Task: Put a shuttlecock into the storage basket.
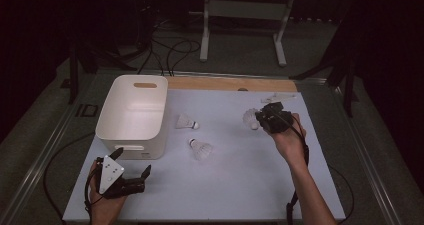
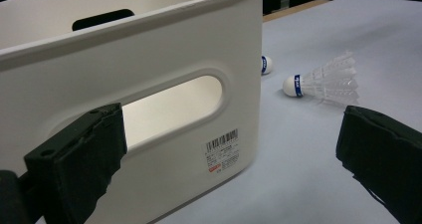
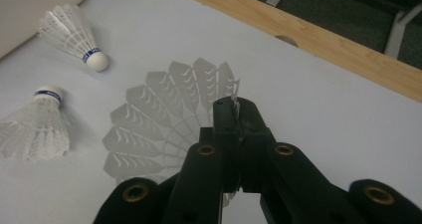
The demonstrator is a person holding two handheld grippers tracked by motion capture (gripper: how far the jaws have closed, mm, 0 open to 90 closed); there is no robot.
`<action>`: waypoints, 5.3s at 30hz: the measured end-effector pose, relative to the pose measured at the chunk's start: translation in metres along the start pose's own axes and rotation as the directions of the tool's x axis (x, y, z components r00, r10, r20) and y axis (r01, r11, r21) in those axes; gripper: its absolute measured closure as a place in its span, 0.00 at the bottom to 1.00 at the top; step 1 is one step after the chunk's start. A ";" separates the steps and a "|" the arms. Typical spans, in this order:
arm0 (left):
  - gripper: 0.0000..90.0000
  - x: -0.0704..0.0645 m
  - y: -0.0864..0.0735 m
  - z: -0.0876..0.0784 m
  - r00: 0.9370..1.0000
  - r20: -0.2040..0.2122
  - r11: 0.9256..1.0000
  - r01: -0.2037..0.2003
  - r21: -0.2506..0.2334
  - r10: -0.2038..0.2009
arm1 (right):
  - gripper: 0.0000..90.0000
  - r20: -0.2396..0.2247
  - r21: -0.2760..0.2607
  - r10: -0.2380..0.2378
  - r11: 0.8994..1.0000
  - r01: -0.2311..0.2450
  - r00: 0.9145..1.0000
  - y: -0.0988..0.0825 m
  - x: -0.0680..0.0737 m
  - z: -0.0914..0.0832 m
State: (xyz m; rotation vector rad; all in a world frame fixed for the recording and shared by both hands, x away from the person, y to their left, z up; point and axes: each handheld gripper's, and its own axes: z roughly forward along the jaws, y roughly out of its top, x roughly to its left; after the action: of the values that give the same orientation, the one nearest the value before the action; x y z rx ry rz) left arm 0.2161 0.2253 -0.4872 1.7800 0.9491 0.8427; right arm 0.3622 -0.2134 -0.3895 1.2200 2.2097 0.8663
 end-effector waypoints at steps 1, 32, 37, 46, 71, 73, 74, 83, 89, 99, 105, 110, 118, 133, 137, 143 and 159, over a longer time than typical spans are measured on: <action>0.00 0.000 0.000 0.000 1.000 -0.001 1.000 0.001 -0.001 -0.001 | 0.99 0.002 -0.002 0.001 1.000 -0.001 1.000 0.002 0.001 0.000; 0.00 0.001 0.000 0.000 1.000 -0.001 1.000 0.003 0.002 -0.003 | 0.99 -0.038 -0.052 -0.044 0.998 0.042 0.998 0.033 0.019 -0.001; 0.00 0.001 0.000 0.000 1.000 0.000 1.000 0.000 0.003 0.000 | 0.99 -0.048 -0.059 -0.043 0.997 0.041 0.998 0.035 0.021 0.000; 0.00 0.001 0.000 0.000 1.000 0.001 1.000 0.001 0.002 -0.001 | 0.99 -0.059 -0.071 -0.045 0.997 0.041 0.997 0.042 0.026 0.000; 0.00 0.003 -0.001 -0.001 1.000 -0.003 1.000 0.012 -0.005 -0.012 | 0.99 -0.084 -0.104 -0.069 0.993 0.060 0.994 0.063 0.048 0.006; 0.00 0.003 -0.001 -0.001 1.000 -0.003 1.000 0.012 -0.005 -0.012 | 0.99 -0.086 -0.105 -0.073 0.992 0.064 0.994 0.064 0.049 0.007; 0.00 0.003 -0.001 -0.001 1.000 -0.004 1.000 0.011 -0.004 -0.011 | 0.99 -0.086 -0.107 -0.071 0.992 0.061 0.994 0.065 0.049 0.007; 0.00 0.003 -0.001 -0.001 1.000 -0.005 1.000 0.012 -0.006 -0.012 | 0.99 -0.095 -0.116 -0.067 0.992 0.056 0.993 0.070 0.052 0.008; 0.00 0.003 -0.001 -0.001 1.000 -0.005 1.000 0.011 -0.007 -0.011 | 0.99 -0.106 -0.122 -0.069 0.991 0.056 0.992 0.073 0.054 0.009; 0.00 0.003 -0.001 -0.002 1.000 -0.003 1.000 0.012 -0.009 -0.012 | 0.99 -0.116 -0.129 -0.058 0.991 0.043 0.992 0.077 0.058 0.010; 0.00 0.003 0.000 -0.002 1.000 -0.005 1.000 0.014 -0.011 -0.014 | 0.99 -0.119 -0.134 -0.066 0.990 0.050 0.991 0.079 0.060 0.012; 0.00 0.004 -0.001 -0.002 1.000 -0.006 1.000 0.018 -0.012 -0.018 | 0.99 -0.121 -0.137 -0.063 0.989 0.046 0.991 0.080 0.062 0.013; 0.00 0.004 -0.001 -0.002 1.000 -0.007 1.000 0.018 -0.011 -0.018 | 0.99 -0.130 -0.151 -0.069 0.987 0.049 0.989 0.084 0.065 0.014; 0.00 0.004 -0.001 -0.002 1.000 -0.008 1.000 0.018 -0.009 -0.018 | 0.99 -0.151 -0.163 -0.072 0.985 0.047 0.986 0.088 0.072 0.017; 0.00 0.004 -0.001 -0.002 1.000 -0.010 1.000 0.019 -0.010 -0.020 | 0.99 -0.159 -0.172 -0.079 0.984 0.051 0.984 0.089 0.075 0.019; 0.00 0.004 -0.001 -0.002 1.000 -0.010 1.000 0.017 -0.009 -0.018 | 0.99 -0.164 -0.185 -0.093 0.981 0.062 0.982 0.089 0.082 0.021; 0.00 0.004 -0.001 -0.002 1.000 -0.012 1.000 0.023 -0.012 -0.023 | 0.99 -0.190 -0.211 -0.094 0.976 0.053 0.977 0.092 0.092 0.024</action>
State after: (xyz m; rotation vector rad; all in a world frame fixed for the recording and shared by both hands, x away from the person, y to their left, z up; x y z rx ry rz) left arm 0.2161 0.2303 -0.4864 1.7522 0.9688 0.8440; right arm 0.3848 -0.0898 -0.3495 0.9846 2.2355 1.1980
